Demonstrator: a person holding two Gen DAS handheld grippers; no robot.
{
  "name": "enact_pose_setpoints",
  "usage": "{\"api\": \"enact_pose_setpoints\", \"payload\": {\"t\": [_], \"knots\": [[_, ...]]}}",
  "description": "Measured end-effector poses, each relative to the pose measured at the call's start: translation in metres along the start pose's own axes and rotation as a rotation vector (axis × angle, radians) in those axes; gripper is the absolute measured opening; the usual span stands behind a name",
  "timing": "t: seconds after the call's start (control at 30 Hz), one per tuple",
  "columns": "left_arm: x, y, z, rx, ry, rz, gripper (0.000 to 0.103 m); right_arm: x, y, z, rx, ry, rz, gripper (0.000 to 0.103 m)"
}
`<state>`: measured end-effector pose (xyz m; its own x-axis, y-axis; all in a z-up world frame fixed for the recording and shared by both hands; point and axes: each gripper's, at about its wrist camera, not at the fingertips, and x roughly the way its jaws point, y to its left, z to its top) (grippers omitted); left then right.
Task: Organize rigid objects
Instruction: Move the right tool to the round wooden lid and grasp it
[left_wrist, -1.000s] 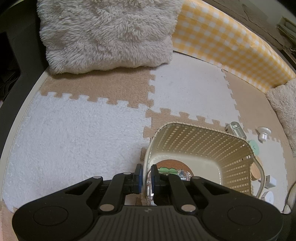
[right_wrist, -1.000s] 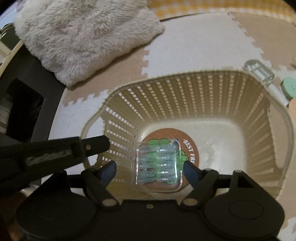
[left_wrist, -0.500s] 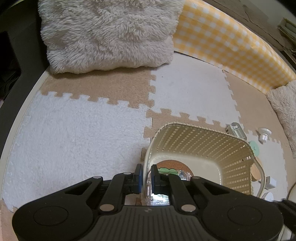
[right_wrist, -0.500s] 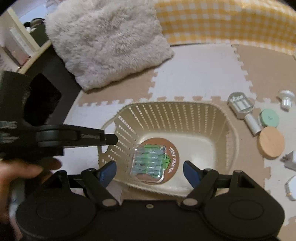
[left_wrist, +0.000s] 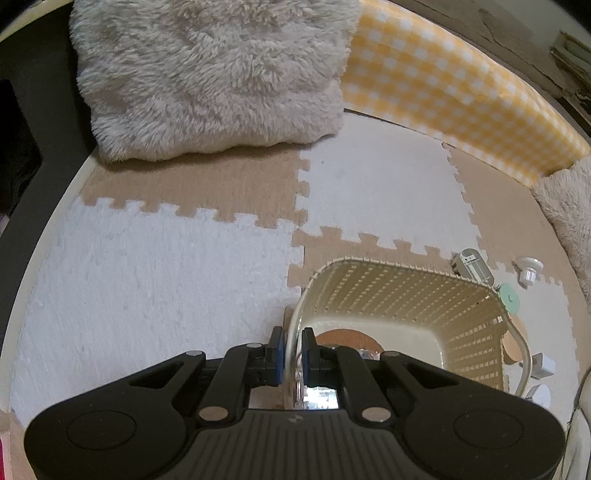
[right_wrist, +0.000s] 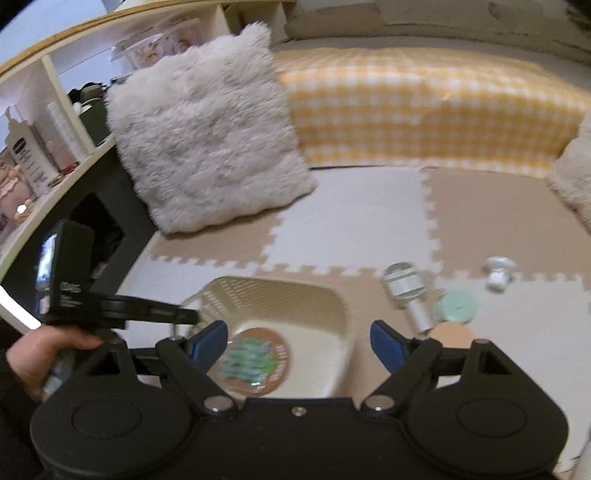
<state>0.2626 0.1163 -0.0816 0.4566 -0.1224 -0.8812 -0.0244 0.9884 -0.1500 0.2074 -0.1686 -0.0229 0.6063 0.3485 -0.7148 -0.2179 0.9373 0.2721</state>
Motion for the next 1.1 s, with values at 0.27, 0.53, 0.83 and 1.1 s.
{"api": "enact_pose_setpoints", "payload": {"t": [0.27, 0.53, 0.83, 1.1], "knots": [[0.005, 0.003, 0.007, -0.007, -0.001, -0.014, 0.009, 0.012, -0.066, -0.001, 0.069, -0.012, -0.127, 0.086], [0.009, 0.003, 0.009, 0.0, -0.001, -0.021, 0.009, 0.055, -0.122, -0.015, 0.205, 0.022, -0.164, 0.086], [0.01, 0.004, 0.01, -0.011, -0.002, -0.028, 0.008, 0.098, -0.139, -0.019, 0.154, 0.087, -0.216, 0.098], [0.01, 0.004, 0.01, -0.008, -0.002, -0.027, 0.008, 0.128, -0.136, -0.03, 0.093, 0.192, -0.201, 0.099]]}}
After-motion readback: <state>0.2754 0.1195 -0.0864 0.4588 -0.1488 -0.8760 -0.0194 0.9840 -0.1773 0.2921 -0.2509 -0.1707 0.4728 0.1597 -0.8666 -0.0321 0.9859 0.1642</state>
